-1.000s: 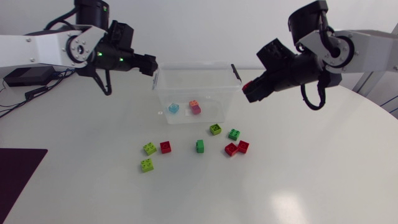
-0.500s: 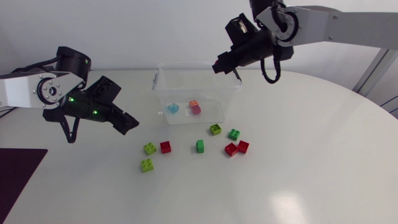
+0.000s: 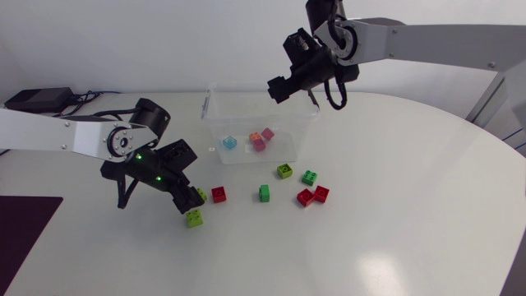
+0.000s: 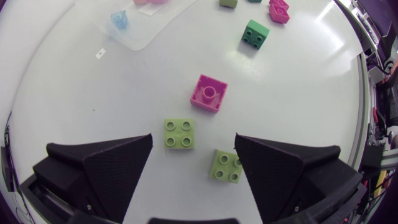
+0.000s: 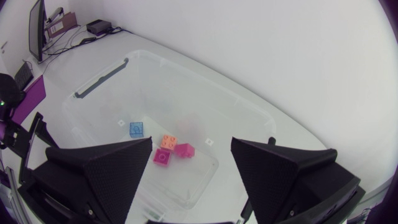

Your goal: Pick up the duplo bricks and place them in the container

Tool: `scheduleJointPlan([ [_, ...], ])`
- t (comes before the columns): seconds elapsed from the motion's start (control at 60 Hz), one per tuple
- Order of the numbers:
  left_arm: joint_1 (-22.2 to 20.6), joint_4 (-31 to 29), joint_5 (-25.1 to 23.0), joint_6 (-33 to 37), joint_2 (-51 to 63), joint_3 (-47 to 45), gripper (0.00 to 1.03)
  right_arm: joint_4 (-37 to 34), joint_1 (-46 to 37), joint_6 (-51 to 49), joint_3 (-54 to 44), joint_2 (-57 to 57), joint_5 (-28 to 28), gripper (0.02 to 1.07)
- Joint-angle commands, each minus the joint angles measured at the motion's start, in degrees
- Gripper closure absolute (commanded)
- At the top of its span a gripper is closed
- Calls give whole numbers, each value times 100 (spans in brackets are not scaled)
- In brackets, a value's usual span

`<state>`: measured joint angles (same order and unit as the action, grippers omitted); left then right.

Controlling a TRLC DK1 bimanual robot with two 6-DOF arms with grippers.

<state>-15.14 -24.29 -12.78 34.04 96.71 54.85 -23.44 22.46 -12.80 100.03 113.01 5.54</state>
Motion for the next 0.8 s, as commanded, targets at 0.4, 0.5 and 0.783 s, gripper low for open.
scheduleJointPlan([
  [0.4,55,-700,530,410,1263,1203,36,6,-75,-329,-3332,-2538,237,7],
  [0.5,-24,-1130,671,428,1421,1608,37,-11,-110,-487,-3815,-2697,237,7],
  [0.783,-332,-1614,1216,437,1869,1880,42,-11,-216,-698,-4395,-2626,237,7],
])
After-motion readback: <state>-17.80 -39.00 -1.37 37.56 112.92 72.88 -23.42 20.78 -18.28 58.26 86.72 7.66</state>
